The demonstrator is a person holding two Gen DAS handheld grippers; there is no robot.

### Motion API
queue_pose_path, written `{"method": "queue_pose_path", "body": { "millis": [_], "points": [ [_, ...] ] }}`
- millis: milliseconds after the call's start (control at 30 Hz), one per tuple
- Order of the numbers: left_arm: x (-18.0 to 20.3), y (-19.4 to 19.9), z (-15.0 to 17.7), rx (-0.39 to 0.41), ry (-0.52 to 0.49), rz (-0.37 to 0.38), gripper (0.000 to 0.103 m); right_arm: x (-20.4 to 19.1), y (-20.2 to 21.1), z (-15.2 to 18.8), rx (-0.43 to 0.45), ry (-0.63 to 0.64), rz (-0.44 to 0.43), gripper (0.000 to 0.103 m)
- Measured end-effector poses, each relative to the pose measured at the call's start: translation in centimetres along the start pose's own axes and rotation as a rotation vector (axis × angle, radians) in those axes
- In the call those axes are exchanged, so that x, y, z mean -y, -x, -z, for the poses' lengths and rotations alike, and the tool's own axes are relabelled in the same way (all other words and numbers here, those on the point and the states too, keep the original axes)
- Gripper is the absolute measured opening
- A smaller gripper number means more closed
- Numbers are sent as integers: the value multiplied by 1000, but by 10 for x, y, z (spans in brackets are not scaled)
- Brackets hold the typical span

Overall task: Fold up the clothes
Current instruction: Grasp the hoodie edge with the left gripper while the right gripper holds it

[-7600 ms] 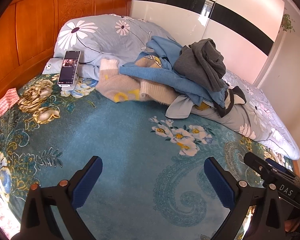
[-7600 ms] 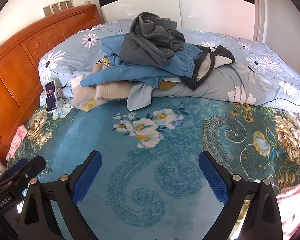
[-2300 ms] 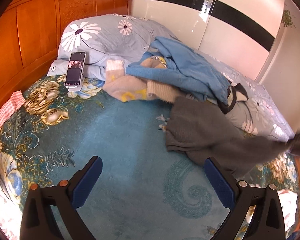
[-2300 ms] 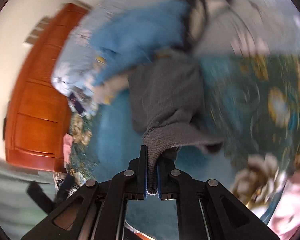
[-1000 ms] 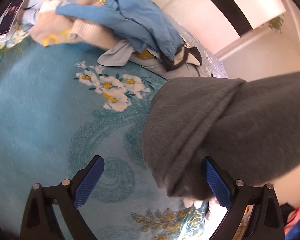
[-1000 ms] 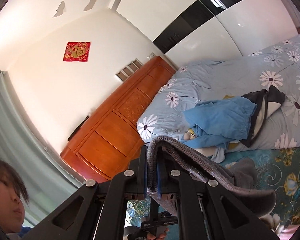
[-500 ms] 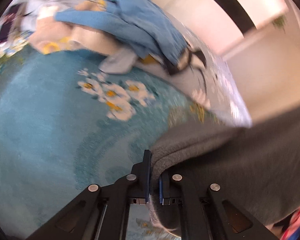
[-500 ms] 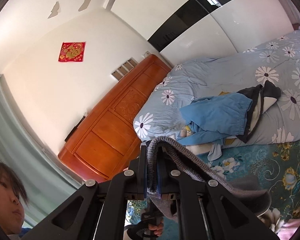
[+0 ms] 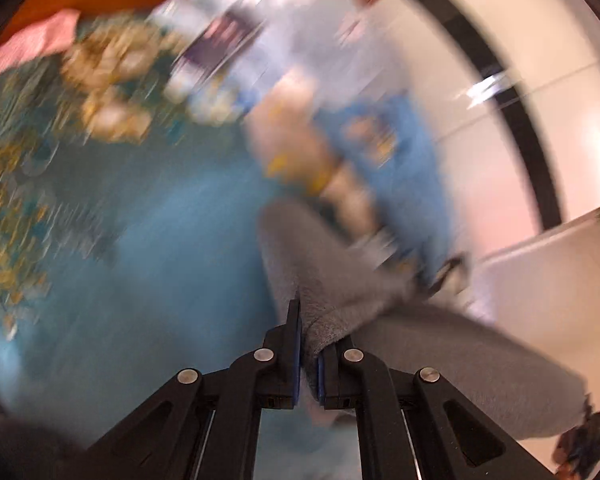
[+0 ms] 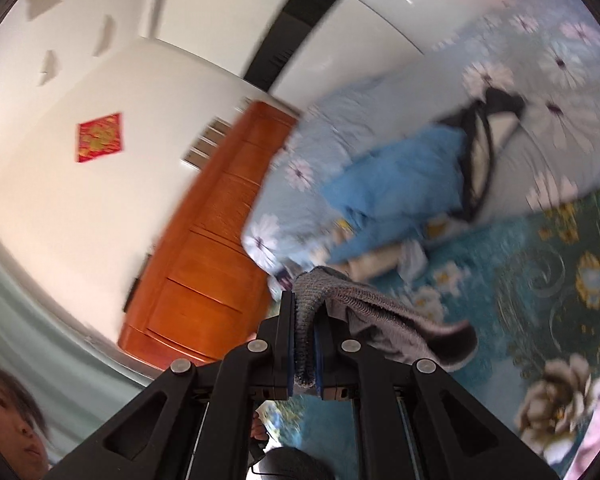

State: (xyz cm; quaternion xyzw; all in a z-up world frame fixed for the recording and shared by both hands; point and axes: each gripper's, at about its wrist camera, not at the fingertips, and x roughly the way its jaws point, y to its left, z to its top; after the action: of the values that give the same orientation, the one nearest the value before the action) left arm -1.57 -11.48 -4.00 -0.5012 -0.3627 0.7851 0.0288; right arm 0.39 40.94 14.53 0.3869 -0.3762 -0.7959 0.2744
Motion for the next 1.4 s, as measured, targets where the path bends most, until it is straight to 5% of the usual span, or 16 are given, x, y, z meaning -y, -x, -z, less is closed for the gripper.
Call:
{"method": "queue_pose_path", "body": {
  "millis": [167, 300, 433, 633, 833, 967, 1133, 1267, 1400],
  "points": [
    [-42, -56, 48, -218, 48, -100, 6, 54, -14, 26, -64, -140, 133, 7],
    [-41, -71, 59, -275, 20, -147, 14, 80, -2, 35, -56, -206, 181, 7],
    [-28, -72, 55, -273, -63, -224, 42, 83, 10, 34, -34, -214, 218, 7],
    [17, -68, 49, -239, -303, -253, 51, 85, 13, 34, -33, -205, 262, 7],
    [78, -100, 45, -289, -439, -150, 56, 84, 3, 39, -70, -193, 270, 7],
    [106, -137, 39, -270, -533, -215, 57, 86, 0, 40, -80, -203, 277, 7],
    [113, -170, 34, -282, -563, -224, 51, 87, -4, 40, -92, -210, 292, 8],
    [111, -173, 28, -272, -568, -195, 8, 89, -6, 40, -98, -221, 302, 8],
    [98, -159, 11, -221, -536, -153, 1, 91, -9, 39, -104, -229, 311, 8]
  ]
}}
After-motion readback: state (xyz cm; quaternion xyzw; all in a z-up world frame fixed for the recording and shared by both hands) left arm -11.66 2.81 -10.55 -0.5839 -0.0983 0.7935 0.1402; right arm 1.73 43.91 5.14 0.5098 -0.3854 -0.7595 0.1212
